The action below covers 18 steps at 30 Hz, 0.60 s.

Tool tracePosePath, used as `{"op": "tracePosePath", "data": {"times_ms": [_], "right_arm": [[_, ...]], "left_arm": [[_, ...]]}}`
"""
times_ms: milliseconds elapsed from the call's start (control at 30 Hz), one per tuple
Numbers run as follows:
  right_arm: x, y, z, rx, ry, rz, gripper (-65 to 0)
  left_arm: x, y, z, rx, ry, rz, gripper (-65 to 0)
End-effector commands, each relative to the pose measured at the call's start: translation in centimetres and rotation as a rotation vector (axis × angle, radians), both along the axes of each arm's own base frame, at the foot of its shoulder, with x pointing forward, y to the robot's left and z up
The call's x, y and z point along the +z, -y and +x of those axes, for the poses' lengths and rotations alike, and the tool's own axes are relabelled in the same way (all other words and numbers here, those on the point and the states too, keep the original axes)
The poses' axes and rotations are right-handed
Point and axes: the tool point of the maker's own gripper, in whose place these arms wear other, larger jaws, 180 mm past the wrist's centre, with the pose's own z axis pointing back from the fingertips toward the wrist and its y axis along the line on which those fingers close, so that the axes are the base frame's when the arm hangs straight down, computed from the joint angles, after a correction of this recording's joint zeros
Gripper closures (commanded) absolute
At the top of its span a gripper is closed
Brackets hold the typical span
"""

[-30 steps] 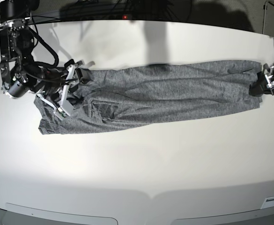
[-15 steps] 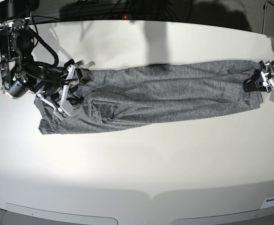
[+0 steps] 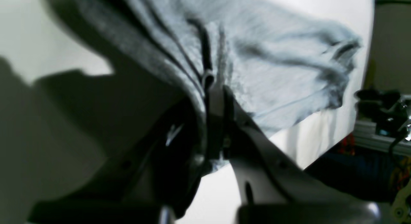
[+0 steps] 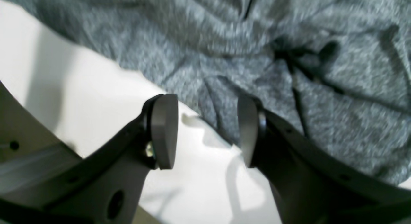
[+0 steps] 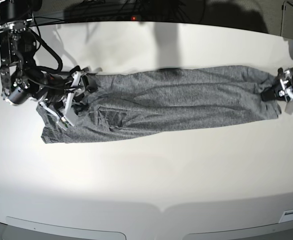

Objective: Fold the T-shirt properly
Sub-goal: 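Lift the strip's end with the left gripper and fold it toward the middle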

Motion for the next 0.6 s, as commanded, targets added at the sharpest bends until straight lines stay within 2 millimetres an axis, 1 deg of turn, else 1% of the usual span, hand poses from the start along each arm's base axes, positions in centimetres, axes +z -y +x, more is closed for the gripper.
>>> {"op": "tracePosePath", "data": {"times_ms": [0,67,133,200,300,367,467,567], "right_arm": [[1.3,-0.3,1.3,-0.003,0.058,0.02,-30.2],[1.7,-1.5,1.9,-0.006,0.077,0.057,-30.2],[2.3,-2.7,3.0,-0.018,0.118,0.089,-30.2],[3.2,-3.6,4.5,-0.043,0.179,0.111,-30.2],[5.1,-4.5,6.8,-0.094,0.258,0.168,-30.2],[6.6,-4.9,8.2,-0.131,0.303,0.214,-30.2],[8.8,-4.7,10.0,-0.19,0.363,0.27,-30.2],[10.3,-4.4,11.2,-0.237,0.4,0.31,-30.2]], "left_arm": [[2.1,-0.4,1.2,-0.014,0.066,0.01,0.0],[3.0,0.5,1.5,-0.052,0.092,0.016,0.0],[3.7,1.8,1.9,-0.078,0.128,0.013,0.0],[4.1,3.6,2.0,-0.106,0.15,-0.006,0.0],[4.0,6.5,1.9,-0.127,0.169,-0.061,0.0],[4.0,8.5,2.1,-0.123,0.185,-0.119,0.0],[3.8,11.5,2.1,-0.118,0.191,-0.203,0.0],[3.7,14.1,2.0,-0.115,0.193,-0.272,0.0]]}}
